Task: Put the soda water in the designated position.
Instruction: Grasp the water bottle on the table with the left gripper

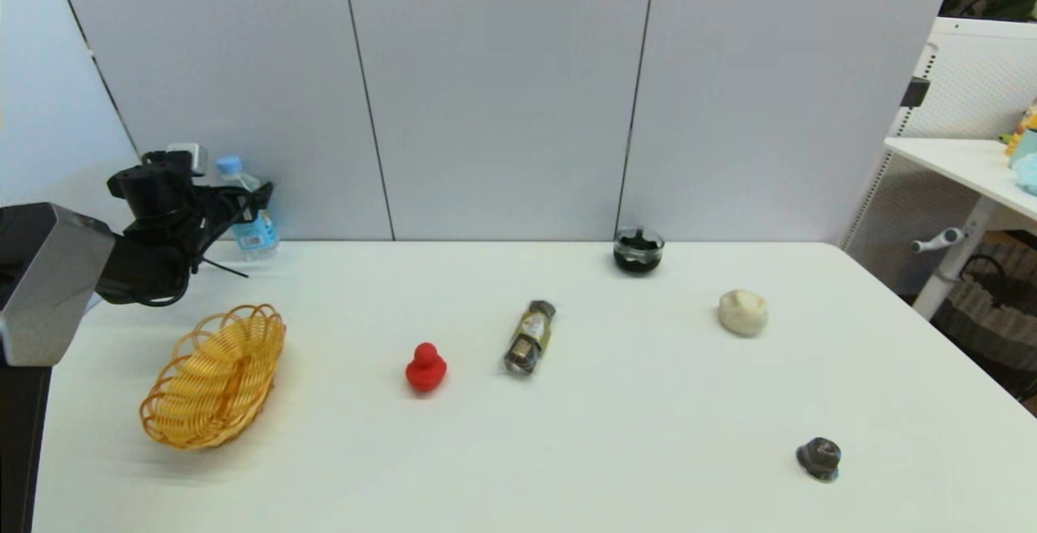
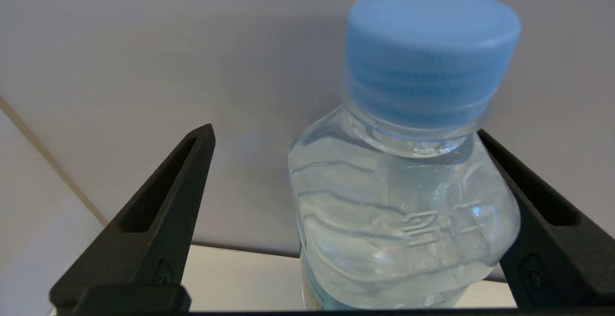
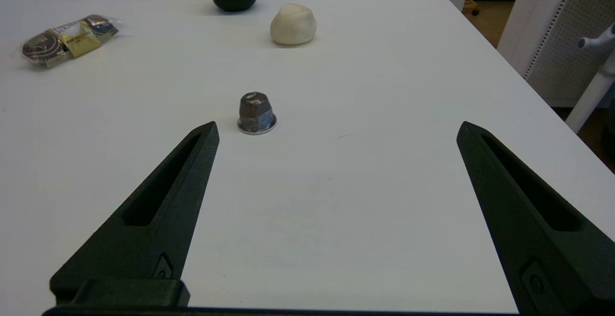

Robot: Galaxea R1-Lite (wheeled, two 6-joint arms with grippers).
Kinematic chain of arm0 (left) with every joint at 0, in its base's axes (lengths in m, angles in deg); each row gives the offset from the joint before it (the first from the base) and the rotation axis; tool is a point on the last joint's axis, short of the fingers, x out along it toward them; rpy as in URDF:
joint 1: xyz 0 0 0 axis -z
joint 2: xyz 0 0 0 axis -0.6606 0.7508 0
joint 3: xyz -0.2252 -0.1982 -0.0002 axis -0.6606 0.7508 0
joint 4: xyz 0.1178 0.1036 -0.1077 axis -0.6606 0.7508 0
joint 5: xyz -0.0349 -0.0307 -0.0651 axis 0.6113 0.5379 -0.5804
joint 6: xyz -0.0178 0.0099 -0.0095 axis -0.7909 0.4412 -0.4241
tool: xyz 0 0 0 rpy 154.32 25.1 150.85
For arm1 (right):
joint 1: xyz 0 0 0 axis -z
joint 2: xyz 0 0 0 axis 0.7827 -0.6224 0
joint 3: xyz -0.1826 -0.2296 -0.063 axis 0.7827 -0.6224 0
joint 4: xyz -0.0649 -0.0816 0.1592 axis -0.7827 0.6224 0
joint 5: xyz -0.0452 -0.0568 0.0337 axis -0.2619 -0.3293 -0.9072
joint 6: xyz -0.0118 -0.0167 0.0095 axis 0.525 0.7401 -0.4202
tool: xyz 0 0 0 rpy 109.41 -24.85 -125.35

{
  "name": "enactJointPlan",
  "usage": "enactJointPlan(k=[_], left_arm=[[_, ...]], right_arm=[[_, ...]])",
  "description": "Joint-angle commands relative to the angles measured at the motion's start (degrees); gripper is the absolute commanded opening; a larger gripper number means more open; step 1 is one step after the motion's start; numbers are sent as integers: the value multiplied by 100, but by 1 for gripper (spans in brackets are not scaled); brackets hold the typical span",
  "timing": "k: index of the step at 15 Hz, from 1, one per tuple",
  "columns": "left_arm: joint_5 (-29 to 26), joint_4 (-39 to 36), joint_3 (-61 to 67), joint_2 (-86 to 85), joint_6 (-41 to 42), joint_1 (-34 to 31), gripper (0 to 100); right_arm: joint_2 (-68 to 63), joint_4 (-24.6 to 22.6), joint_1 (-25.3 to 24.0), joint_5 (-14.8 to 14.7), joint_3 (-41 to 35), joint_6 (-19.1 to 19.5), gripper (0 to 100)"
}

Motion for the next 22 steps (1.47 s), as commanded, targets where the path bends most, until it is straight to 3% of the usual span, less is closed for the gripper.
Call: enactJointPlan(k=[1, 6, 7, 17, 22], left_arm=[[-1, -23, -4, 62, -129, 94, 100], [17, -32, -4, 62, -147, 138, 100], [17, -41, -13, 62, -147, 138, 0], [34, -199, 4, 62, -243, 129, 0], [17, 82, 163, -597, -243, 120, 0]], right_arm=[[-7, 0, 1, 4, -9, 0, 100], [-7, 0, 1, 4, -9, 0, 100], [-7, 0, 1, 4, -9, 0, 100], [-7, 0, 1, 4, -9, 0, 100], [-7, 0, 1, 4, -9, 0, 100]])
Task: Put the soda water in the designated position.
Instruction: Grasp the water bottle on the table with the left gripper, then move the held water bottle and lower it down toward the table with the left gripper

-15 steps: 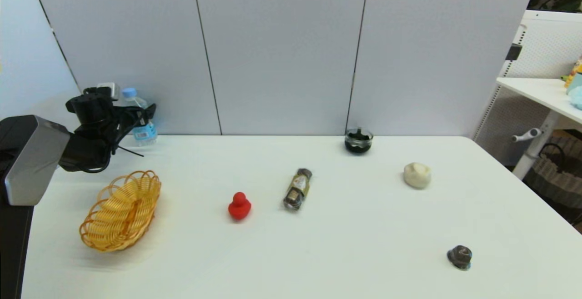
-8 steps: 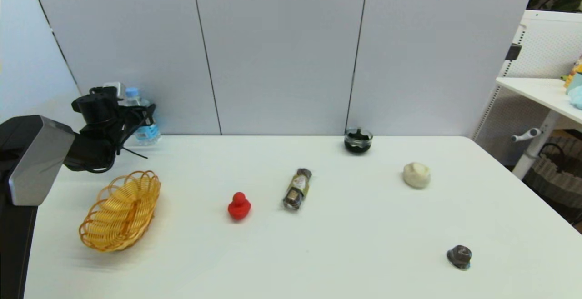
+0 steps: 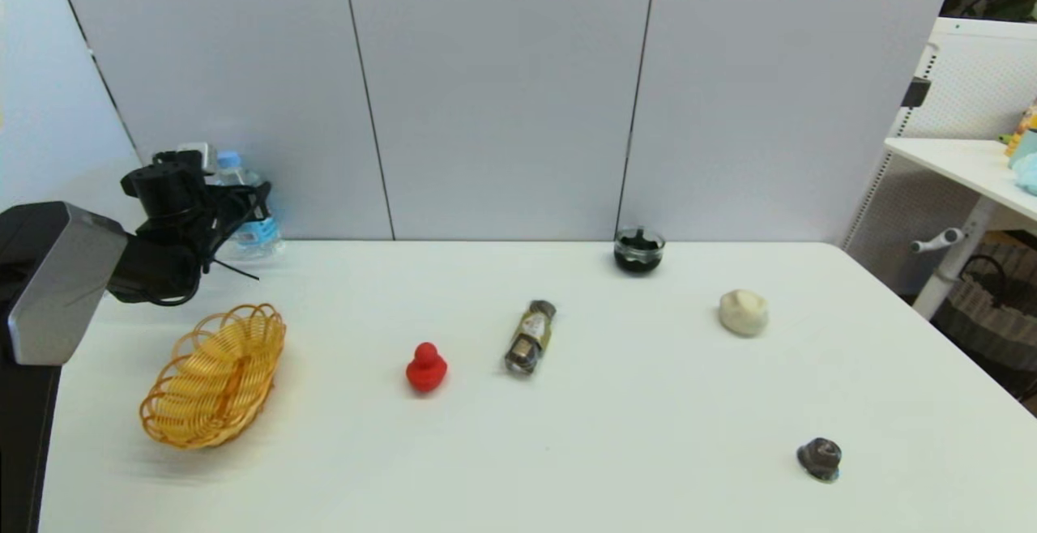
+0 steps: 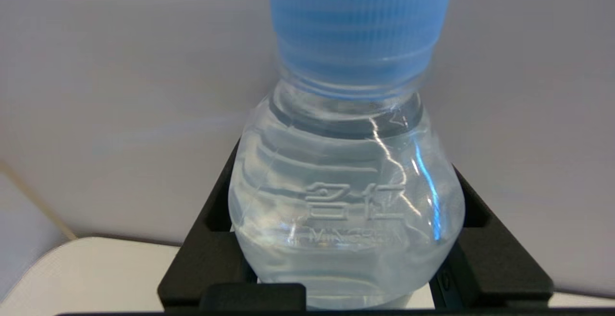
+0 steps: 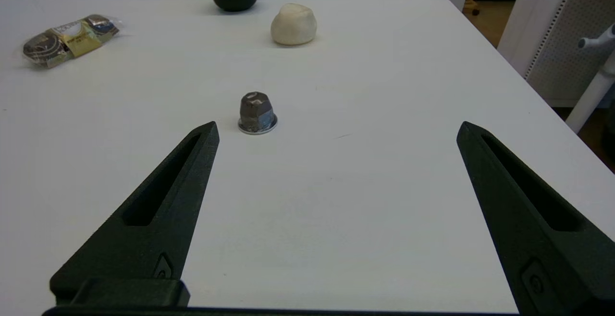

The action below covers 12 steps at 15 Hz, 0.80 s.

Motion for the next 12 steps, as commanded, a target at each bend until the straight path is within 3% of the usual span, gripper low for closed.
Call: enactJointPlan(k=[1, 7, 12], left_arm=[[-23, 369, 239, -857, -2, 7, 0], [-14, 1090, 1426, -3063, 33, 16, 0], [-14, 2426, 2032, -4741, 323, -2, 0]], right_arm=[[-7, 2, 1, 2, -9, 0, 100], [-7, 2, 1, 2, -9, 0, 100], [-7, 2, 1, 2, -9, 0, 100]])
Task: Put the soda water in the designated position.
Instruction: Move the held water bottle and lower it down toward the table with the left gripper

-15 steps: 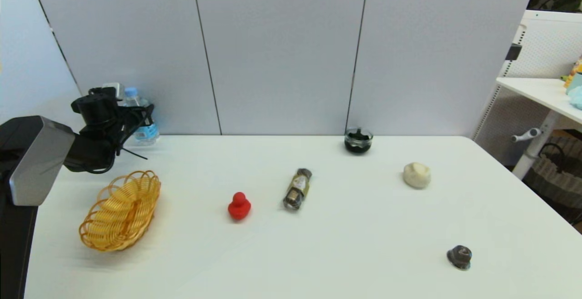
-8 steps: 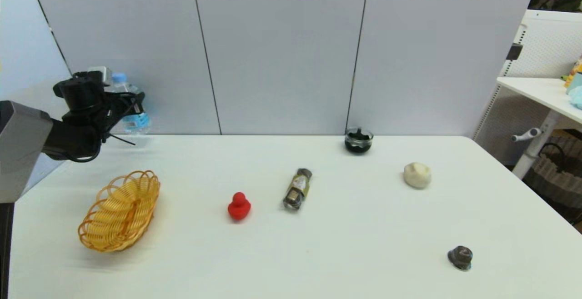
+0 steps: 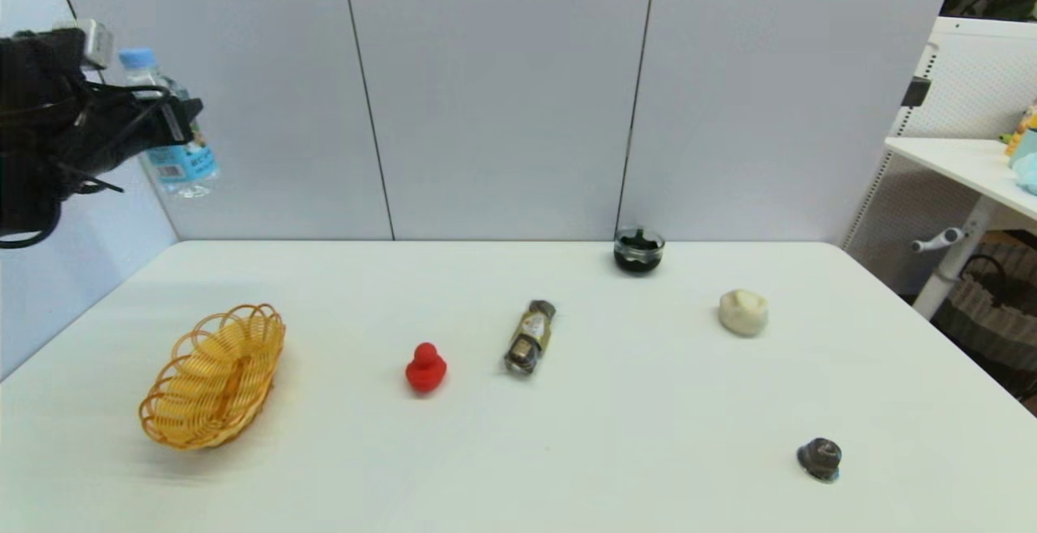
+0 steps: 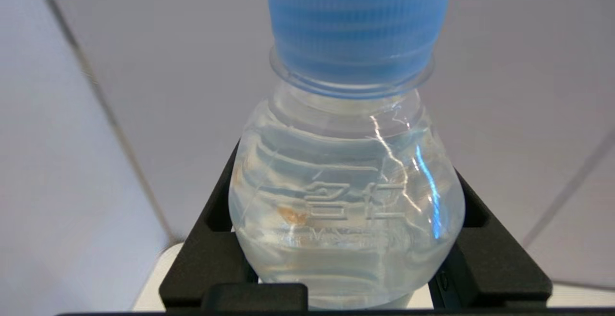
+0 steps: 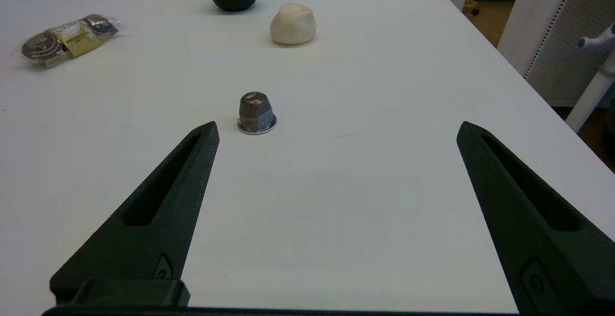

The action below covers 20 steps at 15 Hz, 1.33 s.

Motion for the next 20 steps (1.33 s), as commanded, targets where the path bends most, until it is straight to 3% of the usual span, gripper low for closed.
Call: enactJointPlan(k=[1, 6, 14, 20], left_arm=[[3, 988, 797, -1955, 226, -33, 0], [196, 917, 2739, -3211, 420, -76, 0], [451, -1544, 5780, -3528, 683, -331, 0], [460, -3275, 6756, -2860, 674, -542, 0]], right_arm=[[-7, 0, -2, 2, -9, 0, 100], [-7, 0, -2, 2, -9, 0, 100], [-7, 0, -2, 2, -9, 0, 100], [-7, 0, -2, 2, -9, 0, 100]])
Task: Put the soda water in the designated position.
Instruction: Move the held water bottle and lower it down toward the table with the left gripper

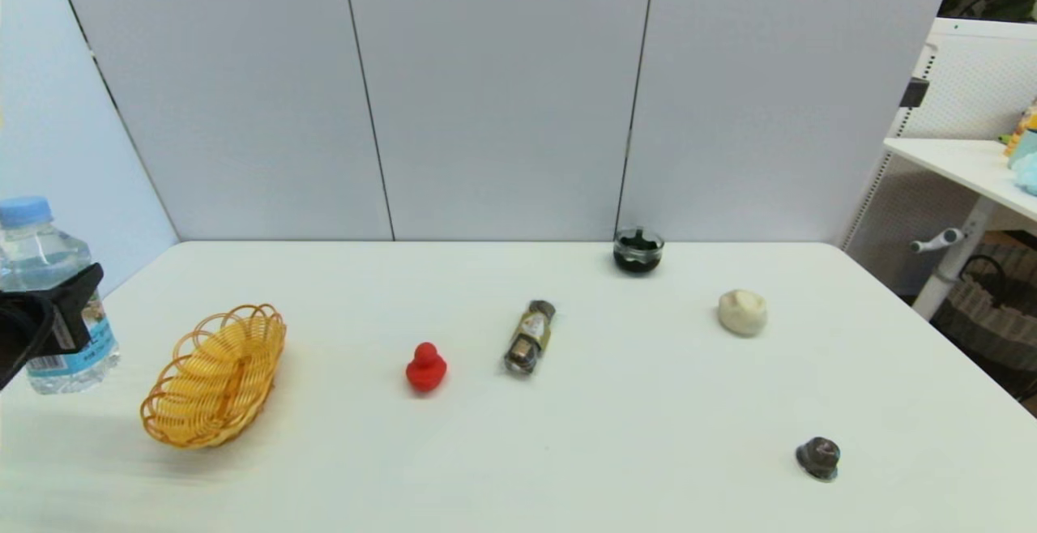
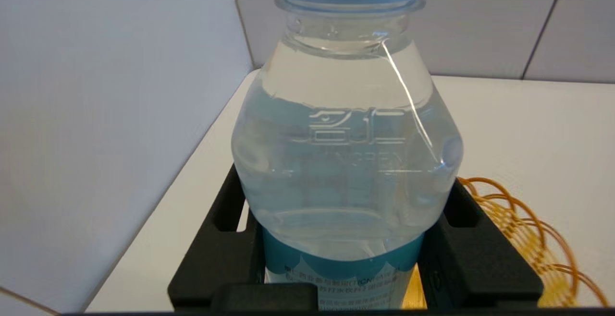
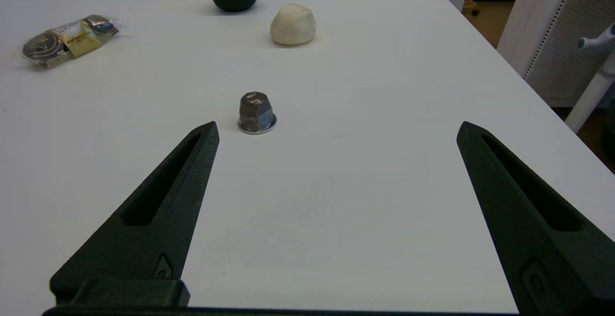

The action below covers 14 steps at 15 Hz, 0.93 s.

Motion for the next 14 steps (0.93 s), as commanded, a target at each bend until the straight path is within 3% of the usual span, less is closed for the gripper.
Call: enactJointPlan(k=[1, 9, 14], left_arm=[[-1, -1069, 441, 671, 5, -106, 0], [-9, -3310, 916, 2323, -48, -229, 0], [-18, -3345, 1030, 2560, -65, -220, 0]], right_arm=[[-7, 2, -2, 2, -9, 0, 100], [-7, 2, -2, 2, -9, 0, 100], [-7, 2, -2, 2, -9, 0, 100]])
